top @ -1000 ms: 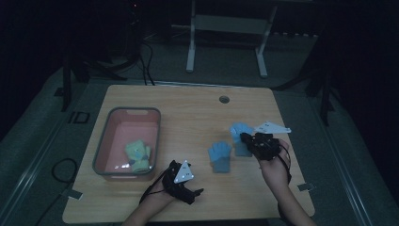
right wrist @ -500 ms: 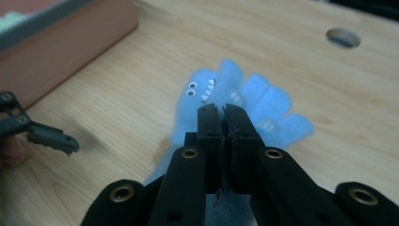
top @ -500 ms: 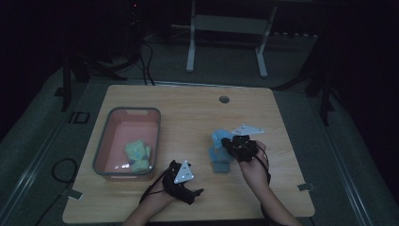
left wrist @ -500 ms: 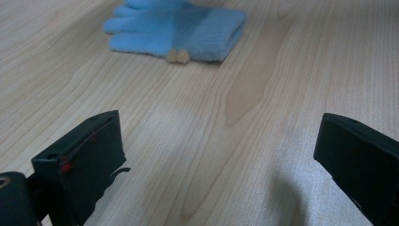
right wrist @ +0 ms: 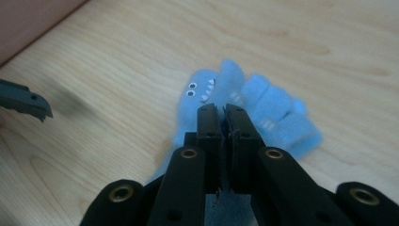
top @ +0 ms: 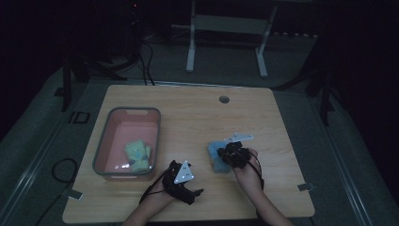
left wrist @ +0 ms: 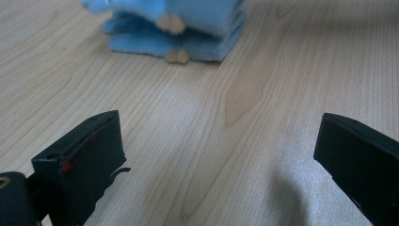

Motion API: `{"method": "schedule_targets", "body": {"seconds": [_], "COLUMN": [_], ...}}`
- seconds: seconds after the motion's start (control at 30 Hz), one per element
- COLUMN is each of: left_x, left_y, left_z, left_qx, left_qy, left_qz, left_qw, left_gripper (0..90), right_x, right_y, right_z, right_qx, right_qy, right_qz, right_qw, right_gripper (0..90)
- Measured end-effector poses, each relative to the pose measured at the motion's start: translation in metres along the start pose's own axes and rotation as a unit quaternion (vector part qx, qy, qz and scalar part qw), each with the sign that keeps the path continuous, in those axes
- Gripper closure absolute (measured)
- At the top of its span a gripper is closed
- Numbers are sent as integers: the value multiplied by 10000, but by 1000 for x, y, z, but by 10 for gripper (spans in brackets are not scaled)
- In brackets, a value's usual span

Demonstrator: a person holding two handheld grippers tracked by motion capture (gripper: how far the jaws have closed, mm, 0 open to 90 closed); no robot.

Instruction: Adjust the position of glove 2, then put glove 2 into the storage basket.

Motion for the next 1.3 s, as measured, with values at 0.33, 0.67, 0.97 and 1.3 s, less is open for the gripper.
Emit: {"method": "schedule_targets", "body": {"seconds": [0.33, 0.67, 0.97, 1.3], "left_x": [2, 5, 19, 47], "left_y": [-1, 8, 14, 20], "left_z": [-1, 1, 9, 27], "left_qx": [80, -74, -305, -389], "left_qy": [120, -165, -43, 226], "left_qz": [145, 102, 377, 982], "left_qw": [9998, 9998, 9988, 9942], "left_gripper": [26, 26, 27, 90], "right_x": [-18, -3, 6, 11], "right_y": [7, 9, 19, 42], "right_z": [21, 1, -21, -25], "right_qx": [-27, 153, 493, 765], "right_qy": [-313, 209, 492, 422], "right_qz": [25, -312, -677, -224], "right_qw": [9995, 9992, 9953, 9959], "right_gripper": [825, 339, 135, 123]}}
Point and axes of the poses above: each handheld gripper's, and its own axes: z roughly forward along the jaws, x roughly out of its top, y roughly to its right, the point moved 8 cm from there along z, roughly forward along the jaws, and after that the axes turned 9 degrees about x, right-handed, at the moved point
